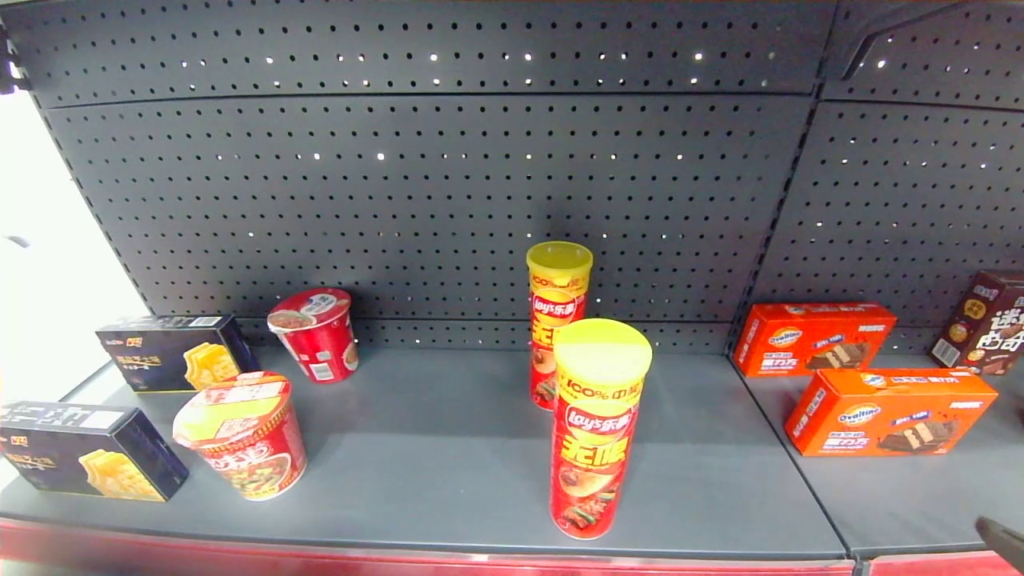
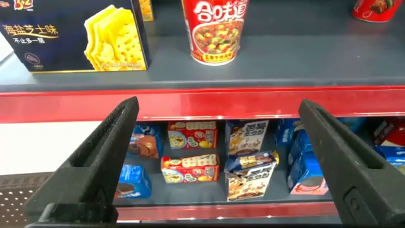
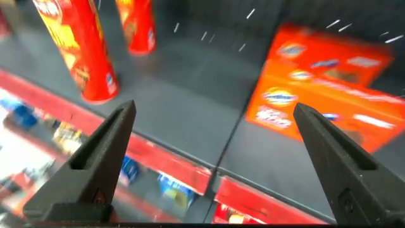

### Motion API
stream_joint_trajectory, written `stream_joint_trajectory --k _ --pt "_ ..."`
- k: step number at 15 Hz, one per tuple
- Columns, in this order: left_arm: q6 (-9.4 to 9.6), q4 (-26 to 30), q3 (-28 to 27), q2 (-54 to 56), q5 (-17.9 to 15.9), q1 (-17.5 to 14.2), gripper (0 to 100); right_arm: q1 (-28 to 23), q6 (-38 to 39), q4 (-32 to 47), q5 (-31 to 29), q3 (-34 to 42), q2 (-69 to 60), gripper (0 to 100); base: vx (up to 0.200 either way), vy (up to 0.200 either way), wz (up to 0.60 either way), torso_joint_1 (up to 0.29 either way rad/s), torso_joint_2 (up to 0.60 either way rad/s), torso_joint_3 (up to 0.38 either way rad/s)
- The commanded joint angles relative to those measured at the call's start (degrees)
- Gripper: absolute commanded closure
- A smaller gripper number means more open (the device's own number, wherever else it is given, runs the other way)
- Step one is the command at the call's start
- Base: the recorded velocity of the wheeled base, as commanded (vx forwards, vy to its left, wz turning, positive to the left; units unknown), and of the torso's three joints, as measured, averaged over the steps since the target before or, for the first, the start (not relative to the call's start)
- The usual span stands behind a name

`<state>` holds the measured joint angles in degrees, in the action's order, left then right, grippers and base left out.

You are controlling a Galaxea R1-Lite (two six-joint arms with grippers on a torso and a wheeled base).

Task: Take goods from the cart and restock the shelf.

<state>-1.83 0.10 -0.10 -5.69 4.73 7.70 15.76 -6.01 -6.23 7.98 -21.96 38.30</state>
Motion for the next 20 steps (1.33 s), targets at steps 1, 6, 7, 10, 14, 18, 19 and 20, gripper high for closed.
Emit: stream_joint_trajectory --k 1,6,7,10,14,18,19,20 --pt "-0.02 0.17 -0.08 -0.37 -0.07 -0.23 0 7.09 0.38 -4.93 -4.03 -1.16 16.63 0 0.0 0.0 0.0 0.0 0.0 0.0" --pt "-0.81 0.25 -0.17 -0.37 -0.16 -0.59 0 13.33 2.58 -13.9 -15.1 -3.36 33.86 0 0.0 0.0 0.0 0.0 0.0 0.0" --pt "-0.81 0.25 -0.17 -0.37 -0.16 -0.59 0 13.77 4.52 -13.9 -14.05 -4.5 35.44 0 0.0 0.0 0.0 0.0 0.0 0.0" --pt "-0.81 0.25 -0.17 -0.37 -0.16 -0.59 0 16.32 8.21 -14.07 -11.06 -7.05 39.39 0 0.0 0.0 0.0 0.0 0.0 0.0" --pt "-0.81 0.17 -0.17 -0.37 -0.07 -0.59 0 17.72 8.3 -14.07 -10.01 -9.69 42.82 0 0.0 0.0 0.0 0.0 0.0 0.0" --pt "-0.9 -0.01 -0.08 -0.37 -0.07 -0.59 0 22.12 8.12 -15.66 -9.3 -11.97 47.04 0 0.0 0.0 0.0 0.0 0.0 0.0" --pt "-0.9 -0.01 -0.08 -0.37 -0.07 -0.59 0 22.73 8.03 -15.74 -9.3 -12.06 47.65 0 0.0 0.0 0.0 0.0 0.0 0.0" --pt "-0.9 -0.01 -0.08 -0.37 -0.07 -0.59 0 23.17 7.94 -15.74 -9.3 -12.06 48.09 0 0.0 0.0 0.0 0.0 0.0 0.0"
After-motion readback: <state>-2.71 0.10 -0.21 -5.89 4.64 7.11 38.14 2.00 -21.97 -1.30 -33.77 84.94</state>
